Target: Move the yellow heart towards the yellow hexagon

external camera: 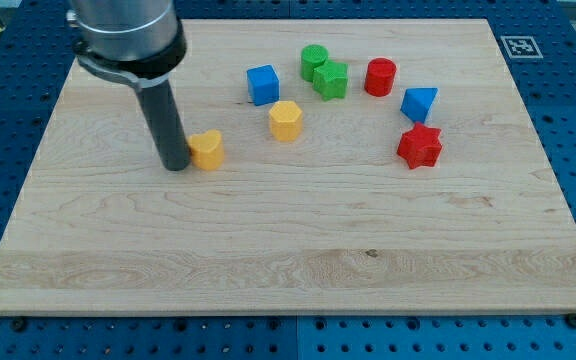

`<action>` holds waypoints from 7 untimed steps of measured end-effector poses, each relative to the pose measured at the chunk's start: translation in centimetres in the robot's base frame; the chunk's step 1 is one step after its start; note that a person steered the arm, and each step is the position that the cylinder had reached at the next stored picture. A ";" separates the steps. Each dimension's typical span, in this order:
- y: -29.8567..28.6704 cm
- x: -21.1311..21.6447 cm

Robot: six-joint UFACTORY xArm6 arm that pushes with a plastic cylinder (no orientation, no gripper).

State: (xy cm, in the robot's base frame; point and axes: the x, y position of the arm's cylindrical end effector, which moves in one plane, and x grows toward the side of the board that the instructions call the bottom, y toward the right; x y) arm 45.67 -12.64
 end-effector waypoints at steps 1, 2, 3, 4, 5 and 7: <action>-0.2 -1.4; -1.9 -2.7; -2.4 -1.0; -2.4 -0.9; -2.4 -1.1; -0.6 -2.0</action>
State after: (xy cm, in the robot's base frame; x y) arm 43.69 -13.25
